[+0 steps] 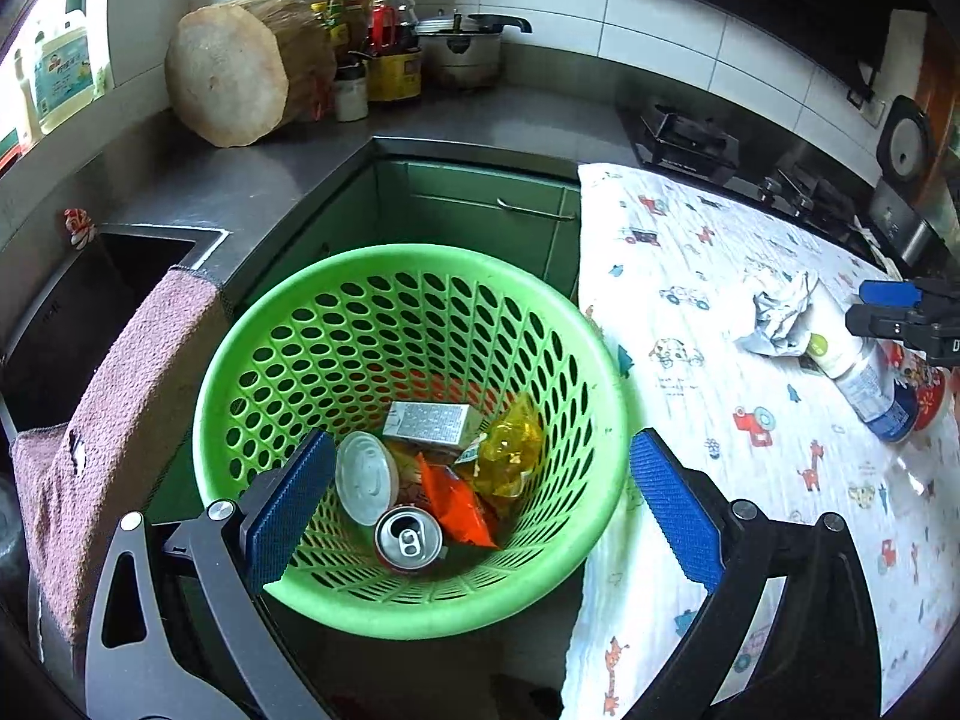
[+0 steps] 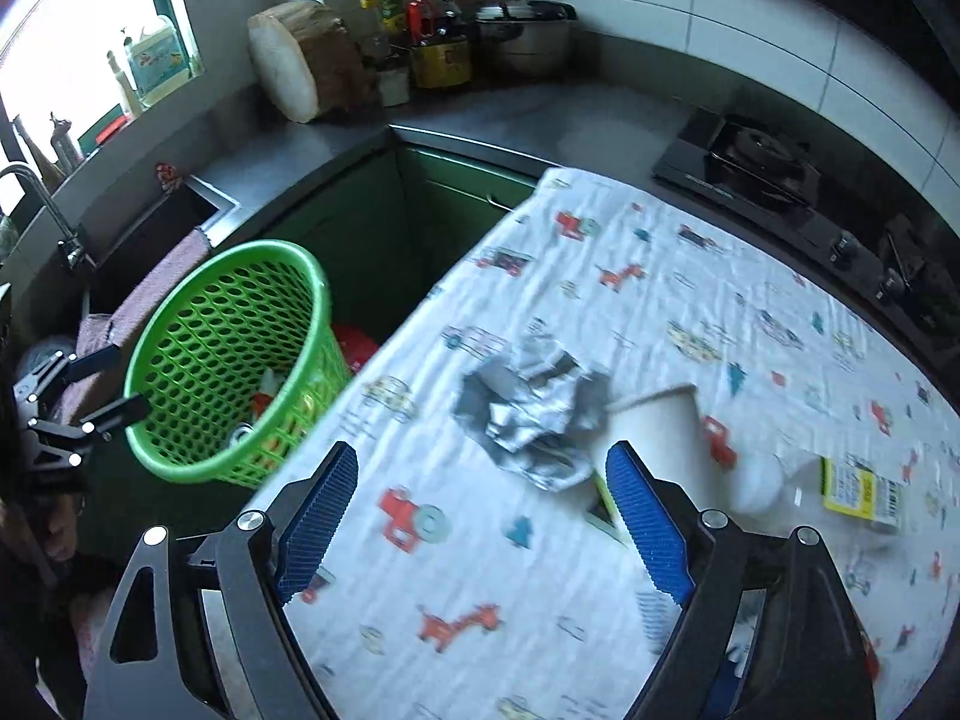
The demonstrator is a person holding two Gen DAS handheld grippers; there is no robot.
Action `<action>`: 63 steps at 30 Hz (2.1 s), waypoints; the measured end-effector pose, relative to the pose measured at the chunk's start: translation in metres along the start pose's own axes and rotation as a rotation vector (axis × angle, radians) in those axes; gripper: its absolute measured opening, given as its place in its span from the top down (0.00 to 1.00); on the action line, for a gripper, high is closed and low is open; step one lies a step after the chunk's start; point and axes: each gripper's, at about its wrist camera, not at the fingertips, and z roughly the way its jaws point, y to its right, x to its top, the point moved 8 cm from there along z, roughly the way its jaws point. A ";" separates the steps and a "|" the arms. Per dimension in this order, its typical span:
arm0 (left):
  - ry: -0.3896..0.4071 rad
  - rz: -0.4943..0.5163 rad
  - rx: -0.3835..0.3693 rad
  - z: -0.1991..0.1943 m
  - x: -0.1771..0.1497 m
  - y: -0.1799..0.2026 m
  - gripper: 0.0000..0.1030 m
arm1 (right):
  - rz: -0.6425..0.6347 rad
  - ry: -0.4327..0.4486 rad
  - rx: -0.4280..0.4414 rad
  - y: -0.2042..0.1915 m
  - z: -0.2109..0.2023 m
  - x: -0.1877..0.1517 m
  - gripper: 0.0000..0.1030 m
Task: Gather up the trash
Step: 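Grasp the blue-white can with the right tool while the left tool grasps the crumpled paper, then drop the crumpled paper in the basket with the left tool while the right tool drops the can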
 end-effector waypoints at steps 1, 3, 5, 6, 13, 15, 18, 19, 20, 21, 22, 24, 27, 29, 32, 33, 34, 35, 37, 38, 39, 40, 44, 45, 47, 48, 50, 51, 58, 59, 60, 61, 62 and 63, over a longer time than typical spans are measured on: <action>-0.001 0.006 -0.009 0.001 0.001 0.006 0.06 | 0.006 -0.018 -0.010 0.012 0.000 -0.009 0.20; -0.002 0.022 -0.022 0.003 0.003 0.019 0.06 | 0.010 -0.049 -0.044 0.035 0.000 -0.024 0.20; -0.004 0.037 -0.034 0.006 0.006 0.032 0.06 | 0.007 -0.088 -0.062 0.053 0.003 -0.039 0.19; -0.006 0.045 -0.040 0.007 0.008 0.038 0.06 | 0.005 -0.102 -0.075 0.061 0.003 -0.045 0.19; -0.019 0.116 -0.097 0.025 0.021 0.090 0.06 | -0.040 -0.185 -0.101 0.086 0.013 -0.076 0.18; -0.024 0.134 -0.115 0.031 0.024 0.104 0.06 | -0.041 -0.197 -0.101 0.091 0.016 -0.080 0.18; -0.034 0.158 -0.150 0.041 0.030 0.126 0.06 | -0.048 -0.214 -0.108 0.097 0.021 -0.084 0.18; -0.038 0.166 -0.160 0.044 0.032 0.133 0.06 | -0.049 -0.220 -0.108 0.100 0.023 -0.086 0.18; -0.042 0.173 -0.168 0.047 0.034 0.140 0.06 | -0.046 -0.225 -0.108 0.102 0.024 -0.086 0.18; -0.046 0.179 -0.172 0.051 0.036 0.145 0.06 | -0.039 -0.229 -0.106 0.104 0.026 -0.087 0.18; -0.051 0.187 -0.181 0.055 0.038 0.152 0.06 | -0.033 -0.233 -0.099 0.106 0.027 -0.088 0.18; -0.058 0.203 -0.201 0.062 0.041 0.164 0.06 | -0.032 -0.232 -0.099 0.107 0.028 -0.089 0.18; -0.063 0.219 -0.228 0.073 0.046 0.179 0.06 | -0.022 -0.231 -0.085 0.107 0.029 -0.089 0.24; -0.071 0.221 -0.247 0.081 0.050 0.189 0.06 | -0.011 -0.232 -0.073 0.107 0.030 -0.090 0.29; -0.085 0.223 -0.281 0.092 0.055 0.202 0.06 | 0.003 -0.226 -0.061 0.107 0.029 -0.090 0.30; -0.090 0.223 -0.288 0.096 0.056 0.205 0.06 | 0.006 -0.225 -0.056 0.106 0.028 -0.091 0.30; -0.094 0.222 -0.304 0.100 0.057 0.208 0.06 | 0.008 -0.223 -0.053 0.106 0.027 -0.091 0.30; -0.098 0.220 -0.318 0.103 0.058 0.212 0.06 | 0.010 -0.221 -0.050 0.105 0.027 -0.092 0.30; -0.110 0.227 -0.325 0.110 0.058 0.217 0.06 | 0.012 -0.217 -0.043 0.104 0.025 -0.093 0.30; -0.120 0.234 -0.331 0.114 0.057 0.219 0.06 | 0.013 -0.215 -0.039 0.104 0.025 -0.093 0.30; -0.124 0.240 -0.327 0.118 0.056 0.221 0.07 | 0.015 -0.212 -0.036 0.104 0.024 -0.094 0.31; -0.126 0.246 -0.324 0.121 0.055 0.222 0.07 | 0.018 -0.209 -0.034 0.103 0.023 -0.094 0.31; -0.141 0.260 -0.343 0.132 0.053 0.227 0.15 | 0.022 -0.198 -0.021 0.098 0.018 -0.093 0.31; -0.151 0.257 -0.351 0.134 0.052 0.228 0.18 | 0.022 -0.196 -0.017 0.097 0.018 -0.093 0.31; -0.165 0.254 -0.364 0.138 0.049 0.230 0.34 | 0.020 -0.192 -0.015 0.095 0.016 -0.093 0.31; -0.169 0.250 -0.368 0.140 0.047 0.231 0.38 | 0.020 -0.190 -0.013 0.094 0.015 -0.093 0.31; -0.164 0.249 -0.374 0.139 0.046 0.232 0.50 | 0.020 -0.185 -0.011 0.092 0.013 -0.092 0.31; -0.155 0.249 -0.370 0.138 0.045 0.231 0.52 | 0.020 -0.182 -0.010 0.091 0.012 -0.092 0.31; -0.132 0.230 -0.342 0.128 0.042 0.220 0.69 | 0.015 -0.162 -0.005 0.082 0.004 -0.088 0.31; -0.131 0.226 -0.335 0.126 0.041 0.217 0.71 | 0.015 -0.158 -0.004 0.081 0.002 -0.087 0.31; -0.128 0.221 -0.332 0.122 0.041 0.214 0.72 | 0.013 -0.154 -0.003 0.079 0.000 -0.086 0.31; -0.118 0.216 -0.333 0.118 0.041 0.211 0.73 | 0.012 -0.149 -0.001 0.077 -0.002 -0.085 0.31; -0.107 0.210 -0.329 0.112 0.042 0.207 0.73 | 0.012 -0.143 0.002 0.075 -0.005 -0.084 0.31; -0.098 0.204 -0.327 0.107 0.042 0.202 0.73 | 0.009 -0.138 0.005 0.072 -0.007 -0.082 0.31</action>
